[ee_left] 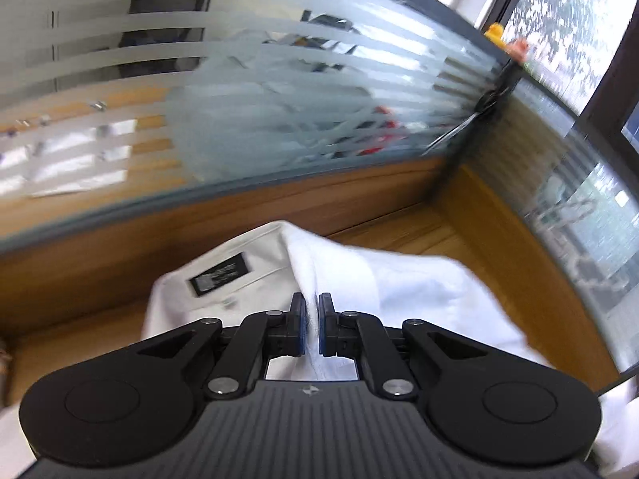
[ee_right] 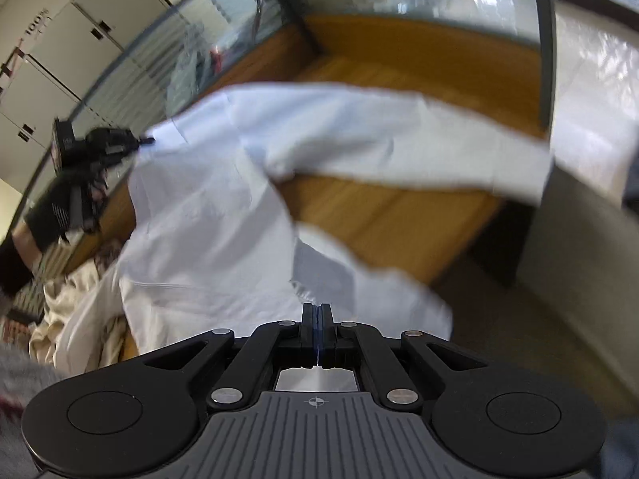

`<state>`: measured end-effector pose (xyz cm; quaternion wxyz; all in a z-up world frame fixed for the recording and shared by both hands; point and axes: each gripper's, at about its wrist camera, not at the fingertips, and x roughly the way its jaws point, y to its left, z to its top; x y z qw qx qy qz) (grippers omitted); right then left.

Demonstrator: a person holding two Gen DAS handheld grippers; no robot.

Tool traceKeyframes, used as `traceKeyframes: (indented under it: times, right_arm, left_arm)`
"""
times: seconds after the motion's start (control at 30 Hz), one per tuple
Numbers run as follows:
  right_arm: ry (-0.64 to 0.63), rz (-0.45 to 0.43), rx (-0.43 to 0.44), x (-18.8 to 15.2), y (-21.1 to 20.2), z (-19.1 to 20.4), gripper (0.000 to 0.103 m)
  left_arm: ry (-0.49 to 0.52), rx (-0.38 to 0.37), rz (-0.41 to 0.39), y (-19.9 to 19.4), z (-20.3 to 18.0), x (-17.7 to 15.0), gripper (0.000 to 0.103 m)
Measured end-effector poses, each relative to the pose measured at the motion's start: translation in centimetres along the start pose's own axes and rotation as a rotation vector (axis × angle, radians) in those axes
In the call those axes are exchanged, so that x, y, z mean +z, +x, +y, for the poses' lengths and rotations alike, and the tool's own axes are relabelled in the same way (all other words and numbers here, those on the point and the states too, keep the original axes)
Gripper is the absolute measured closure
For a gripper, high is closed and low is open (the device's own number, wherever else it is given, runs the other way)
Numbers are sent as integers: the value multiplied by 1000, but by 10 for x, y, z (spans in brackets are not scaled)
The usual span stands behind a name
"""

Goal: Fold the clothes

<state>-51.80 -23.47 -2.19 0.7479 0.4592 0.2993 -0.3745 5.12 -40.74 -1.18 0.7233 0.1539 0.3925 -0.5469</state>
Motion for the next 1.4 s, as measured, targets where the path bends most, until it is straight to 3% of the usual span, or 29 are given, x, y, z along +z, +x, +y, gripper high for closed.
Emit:
traceKeyframes:
  times: [0.13, 0.27, 0.33, 0.4, 0.47, 0.7, 0.9, 1.03, 1.27, 1.4]
  right_arm:
    - [37, 52, -41, -43, 44, -1, 100]
    - [11, 111, -84, -71, 79, -5, 99]
    - [21, 106, -94, -75, 77, -7, 97]
    - [31, 64, -104, -75, 62, -9, 84]
    - [44, 12, -108, -70, 48, -13, 76]
    - [95, -111, -144, -46, 31, -48, 70]
    - [153, -149, -151, -35, 48, -90, 64]
    - [157, -131, -87, -33, 68, -106, 64]
    - [159, -93, 35, -29, 103, -134, 63]
    - [258, -56, 131, -32, 122, -153, 62]
  left_arm:
    - [83, 90, 48, 17, 14, -23, 95]
    - [166, 136, 56, 27, 15, -41, 85]
    - [177, 126, 40, 16, 11, -41, 75]
    - [180, 103, -4, -3, 7, -43, 45]
    - [196, 69, -51, -23, -2, -44, 41]
    - [360, -49, -81, -40, -69, -56, 28]
    - [483, -151, 23, -1, -129, -86, 28]
    - [611, -194, 108, 34, -162, -111, 28]
    - [785, -166, 191, 81, -193, -134, 28]
    - [831, -134, 219, 103, -201, -134, 28]
